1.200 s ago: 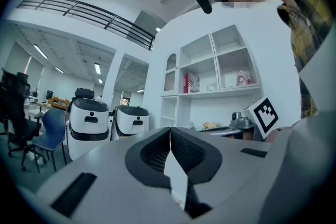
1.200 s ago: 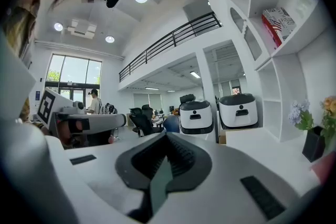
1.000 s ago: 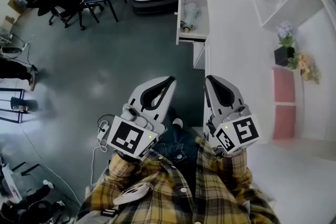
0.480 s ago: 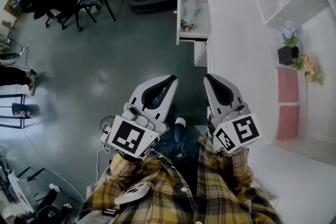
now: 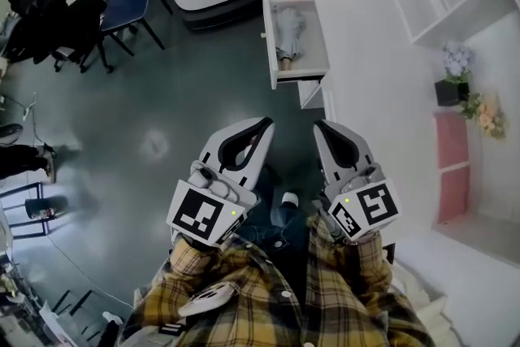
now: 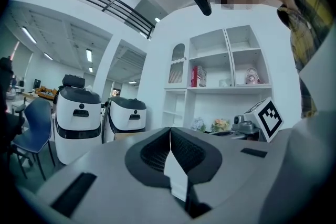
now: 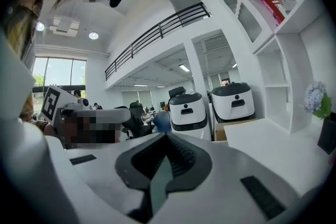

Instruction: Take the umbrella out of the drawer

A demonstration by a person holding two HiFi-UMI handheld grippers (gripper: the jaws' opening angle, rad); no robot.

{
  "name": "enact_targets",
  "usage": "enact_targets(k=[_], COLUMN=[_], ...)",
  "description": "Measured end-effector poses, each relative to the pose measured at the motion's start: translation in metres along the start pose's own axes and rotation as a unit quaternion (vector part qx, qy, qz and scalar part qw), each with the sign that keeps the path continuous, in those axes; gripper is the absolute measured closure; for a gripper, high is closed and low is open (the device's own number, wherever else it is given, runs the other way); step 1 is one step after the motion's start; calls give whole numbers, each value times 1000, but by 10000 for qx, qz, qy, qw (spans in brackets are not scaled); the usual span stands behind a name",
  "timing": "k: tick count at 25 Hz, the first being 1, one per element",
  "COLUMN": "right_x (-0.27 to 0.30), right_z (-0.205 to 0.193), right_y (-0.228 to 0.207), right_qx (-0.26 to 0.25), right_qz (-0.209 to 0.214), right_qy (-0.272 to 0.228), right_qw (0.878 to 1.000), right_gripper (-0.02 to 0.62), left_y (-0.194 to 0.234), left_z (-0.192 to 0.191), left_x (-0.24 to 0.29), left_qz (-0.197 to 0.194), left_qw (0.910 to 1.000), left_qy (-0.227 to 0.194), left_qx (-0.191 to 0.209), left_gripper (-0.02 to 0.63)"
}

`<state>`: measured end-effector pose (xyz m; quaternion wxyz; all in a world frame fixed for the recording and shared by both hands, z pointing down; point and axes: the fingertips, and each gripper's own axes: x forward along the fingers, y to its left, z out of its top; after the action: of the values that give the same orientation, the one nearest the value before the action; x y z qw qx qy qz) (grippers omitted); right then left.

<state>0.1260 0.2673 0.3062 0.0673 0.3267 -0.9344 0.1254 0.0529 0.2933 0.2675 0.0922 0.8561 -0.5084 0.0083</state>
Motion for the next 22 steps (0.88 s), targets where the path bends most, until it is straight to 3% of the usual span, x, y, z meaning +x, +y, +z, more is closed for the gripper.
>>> enact_targets(k=[9,22], right_x=[75,133], right_z=[25,49], right_y=[-32,-46], right_qx=[-18,-155], right_qz=[-359,-820], right_qy=[-66,-161], right_qw=[9993,9964], right_gripper=[578,578], left_y=[77,150], left_z=[17,25], left_x=[40,48], left_qz=[-244,-372], left_qw=[9997,9993], left_qy=[-19,-19], left_qx=[43,51], left_gripper=[584,584])
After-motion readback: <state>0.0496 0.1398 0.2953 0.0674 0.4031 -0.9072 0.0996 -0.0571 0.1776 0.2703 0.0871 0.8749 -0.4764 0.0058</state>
